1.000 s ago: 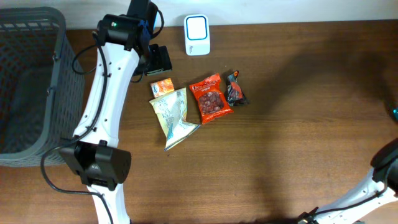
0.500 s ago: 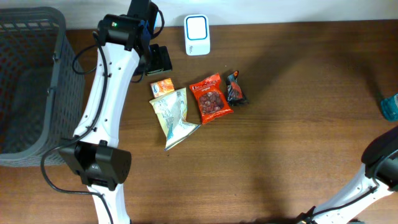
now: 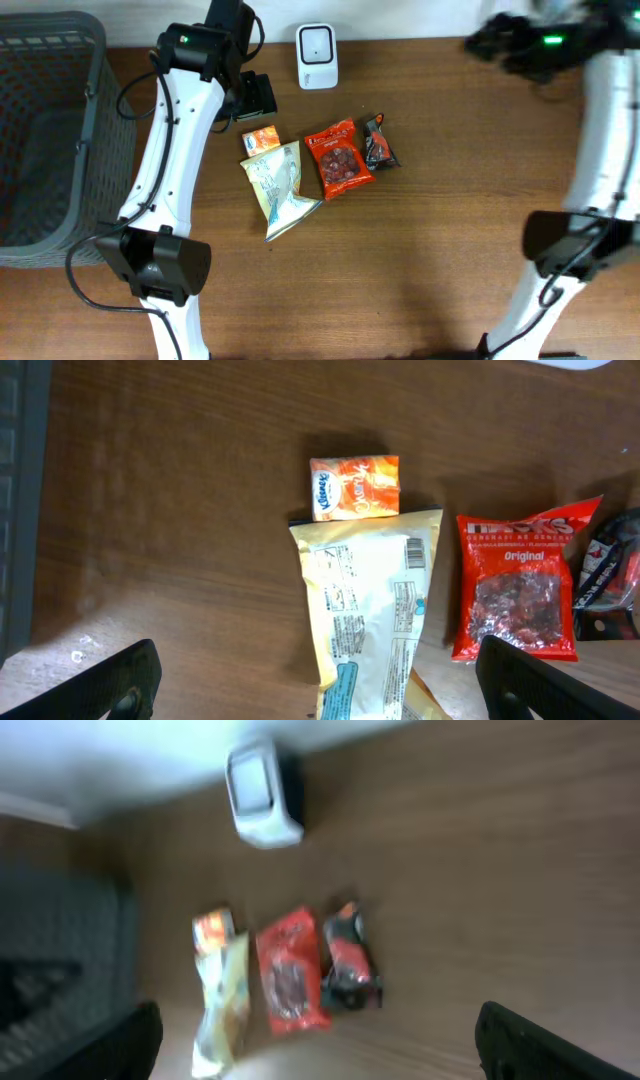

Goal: Scan the item barcode
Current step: 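Move the right gripper to the dark snack packet and grasp it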

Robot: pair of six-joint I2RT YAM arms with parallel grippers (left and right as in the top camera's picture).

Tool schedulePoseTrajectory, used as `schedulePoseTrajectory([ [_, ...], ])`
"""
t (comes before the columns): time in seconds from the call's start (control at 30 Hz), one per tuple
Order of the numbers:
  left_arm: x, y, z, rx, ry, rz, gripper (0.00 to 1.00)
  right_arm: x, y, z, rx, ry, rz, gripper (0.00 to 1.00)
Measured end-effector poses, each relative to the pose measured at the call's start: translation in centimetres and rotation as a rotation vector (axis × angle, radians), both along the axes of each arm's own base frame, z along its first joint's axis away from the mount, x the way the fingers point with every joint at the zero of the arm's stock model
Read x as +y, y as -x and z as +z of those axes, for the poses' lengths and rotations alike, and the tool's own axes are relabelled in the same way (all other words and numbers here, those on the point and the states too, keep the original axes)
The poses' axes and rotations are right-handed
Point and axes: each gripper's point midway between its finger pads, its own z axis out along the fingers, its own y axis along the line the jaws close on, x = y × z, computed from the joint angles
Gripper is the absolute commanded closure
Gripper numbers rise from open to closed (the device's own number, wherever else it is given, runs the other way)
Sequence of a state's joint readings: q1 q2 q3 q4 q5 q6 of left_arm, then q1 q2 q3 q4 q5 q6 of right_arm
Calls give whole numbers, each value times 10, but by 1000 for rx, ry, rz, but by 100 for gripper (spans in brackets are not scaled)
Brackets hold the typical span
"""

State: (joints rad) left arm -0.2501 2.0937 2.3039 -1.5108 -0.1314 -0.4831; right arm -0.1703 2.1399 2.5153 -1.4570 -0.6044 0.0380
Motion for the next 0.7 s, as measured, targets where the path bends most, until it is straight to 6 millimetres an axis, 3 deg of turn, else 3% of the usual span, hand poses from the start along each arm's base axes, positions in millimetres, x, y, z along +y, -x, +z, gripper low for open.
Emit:
schedulePoseTrajectory([
  [0.03, 0, 0, 0, 0, 0, 0, 1, 28, 1, -18, 34, 63, 65, 1],
  [0.13, 0, 0, 0, 0, 0, 0, 1, 58, 5, -54, 106, 161, 134, 0],
  [0.17, 0, 0, 0, 0, 0, 0, 1, 79, 7, -89, 168, 234, 186, 8],
  [0.33, 0, 0, 0, 0, 0, 0, 1, 131, 16, -190, 246, 417, 311, 25],
  [0.4, 0, 0, 0, 0, 0, 0, 1, 136, 11, -209, 219, 459, 305, 32],
  [0.57, 0, 0, 0, 0, 0, 0, 1, 127, -3, -241, 168, 509, 254, 33],
  [0.7, 0, 0, 0, 0, 0, 0, 1, 125, -1, -270, 157, 514, 239, 52],
])
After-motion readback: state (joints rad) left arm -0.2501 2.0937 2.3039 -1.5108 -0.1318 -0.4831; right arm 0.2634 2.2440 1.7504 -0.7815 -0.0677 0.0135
